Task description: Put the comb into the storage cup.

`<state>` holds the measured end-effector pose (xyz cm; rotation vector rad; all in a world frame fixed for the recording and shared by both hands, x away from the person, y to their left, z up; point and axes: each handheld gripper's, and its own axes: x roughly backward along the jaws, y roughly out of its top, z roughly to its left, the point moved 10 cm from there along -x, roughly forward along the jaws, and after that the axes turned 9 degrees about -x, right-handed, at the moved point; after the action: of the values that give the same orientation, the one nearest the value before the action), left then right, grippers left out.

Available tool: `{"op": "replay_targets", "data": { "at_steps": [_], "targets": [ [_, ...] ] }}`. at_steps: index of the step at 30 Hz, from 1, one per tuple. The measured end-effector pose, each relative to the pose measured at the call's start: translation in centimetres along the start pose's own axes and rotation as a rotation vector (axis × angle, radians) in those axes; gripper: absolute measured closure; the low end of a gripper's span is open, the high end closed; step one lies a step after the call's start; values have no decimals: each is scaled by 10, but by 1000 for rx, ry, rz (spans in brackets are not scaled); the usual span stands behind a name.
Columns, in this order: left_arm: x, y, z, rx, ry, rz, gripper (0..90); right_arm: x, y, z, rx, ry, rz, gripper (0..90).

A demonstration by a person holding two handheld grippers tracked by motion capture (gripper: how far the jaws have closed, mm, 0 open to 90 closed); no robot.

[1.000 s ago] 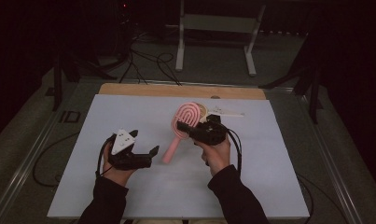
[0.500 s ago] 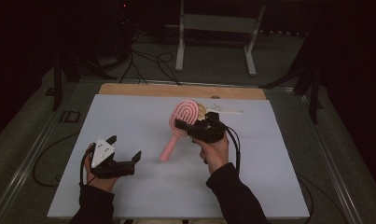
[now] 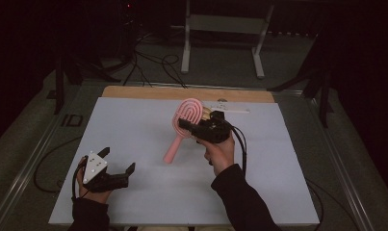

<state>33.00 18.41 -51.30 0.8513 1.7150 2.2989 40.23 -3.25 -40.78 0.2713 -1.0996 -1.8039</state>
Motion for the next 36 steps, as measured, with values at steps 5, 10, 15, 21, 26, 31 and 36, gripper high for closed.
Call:
{"op": "replay_targets", "data": {
  "at_steps": [5, 10, 15, 21, 26, 31, 36],
  "targets": [
    [-4, -10, -2, -8, -23, 35, 5, 1, 8, 1, -6, -1, -18, 640],
    [-5, -11, 1, 4, -16, 21, 5, 3, 17, -8, -31, -6, -37, 640],
    [-5, -12, 4, 20, -7, 22, 5, 4, 24, -11, -42, -7, -42, 640],
    [-11, -17, -1, -22, -9, 57, 5, 2, 32, -11, -44, -12, -48, 640],
    [-12, -16, -2, -25, -5, 52, 5, -3, 33, -9, -29, -15, -42, 639],
    [-12, -17, 0, -17, 3, 55, 5, -4, 36, -10, -63, 4, -48, 639],
    [-14, -18, -3, -23, 1, 66, 5, -5, 39, -15, -74, 0, -53, 639]
  ]
}}
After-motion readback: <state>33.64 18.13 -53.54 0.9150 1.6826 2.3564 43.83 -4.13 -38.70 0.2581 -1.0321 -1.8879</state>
